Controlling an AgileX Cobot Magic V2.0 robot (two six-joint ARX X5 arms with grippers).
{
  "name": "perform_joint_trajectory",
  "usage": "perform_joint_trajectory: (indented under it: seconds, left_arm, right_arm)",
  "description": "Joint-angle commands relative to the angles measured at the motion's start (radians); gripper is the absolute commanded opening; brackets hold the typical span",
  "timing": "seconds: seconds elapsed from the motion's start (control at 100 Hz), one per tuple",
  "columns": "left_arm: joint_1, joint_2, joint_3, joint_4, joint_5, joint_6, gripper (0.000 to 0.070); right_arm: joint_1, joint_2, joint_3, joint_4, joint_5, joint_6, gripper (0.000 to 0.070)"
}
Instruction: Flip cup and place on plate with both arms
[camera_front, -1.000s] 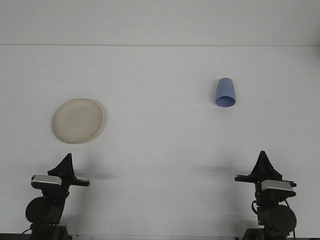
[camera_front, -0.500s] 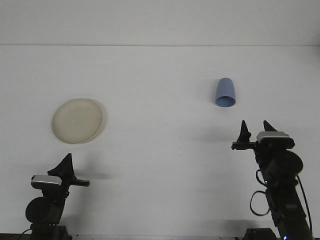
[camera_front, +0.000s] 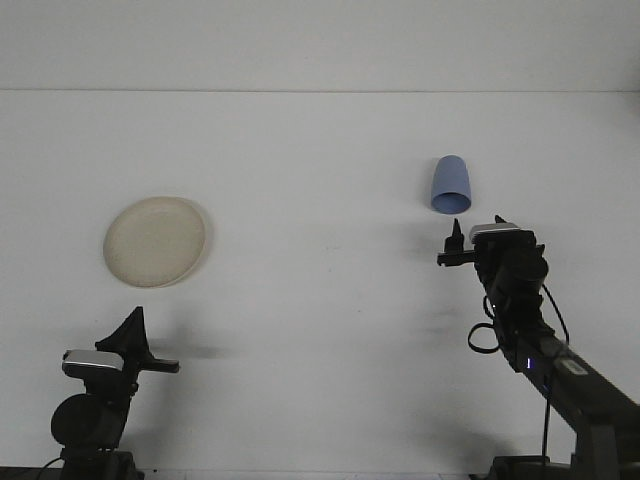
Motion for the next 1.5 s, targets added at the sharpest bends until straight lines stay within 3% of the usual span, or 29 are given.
perform_joint_trajectory:
  seconds: [0.0,0.65,0.69,0.73,0.84,0.9,1.3,1.41,1.49]
  left_arm:
    - [0.0,-0.001,-0.02,0.009,-0.006,0.01,0.0013]
    - [0.0,-0.001,-0.02,0.009,-0.006,0.01,0.0013]
    - [0.0,-0.001,-0.02,0.009,-0.006,0.01,0.0013]
    - [0.0,-0.001,-0.02,0.009,-0.006,0.01,0.0014]
    - [0.0,-0.001,-0.02,0.009,-0.006,0.01,0.0013]
    - [0.0,-0.001,-0.02,0.009,-0.006,0.01,0.0014]
    - [0.0,-0.001,-0.02,0.009,-0.006,0.01,0.0014]
    - [0.0,-0.001,-0.02,0.009,-0.006,0.01,0.0014]
    - [0.0,-0.001,-0.02,0.009,-0.006,0.01,0.0014]
  right_arm:
    - [-0.005,0.085,0.03,0.072,0.0,-0.029,0.0526]
    - [-0.046,0.54,0.417,0.106,0.0,-0.123,0.0515]
    - [-0.046,0.55,0.427,0.105,0.0,-0.124,0.0487]
    - [-0.047,0.56,0.435,0.105,0.0,-0.125,0.0413]
    - [-0.049,0.562,0.437,0.106,-0.005,-0.125,0.0115]
    - [-0.049,0.562,0.438,0.116,-0.011,-0.125,0.0]
    - [-0.052,0.42,0.443,-0.04,-0.037,-0.069,0.0]
    - [-0.052,0.303,0.443,-0.131,-0.065,-0.013,0.0]
    - [-0.052,0.212,0.443,-0.218,-0.111,0.076,0.0]
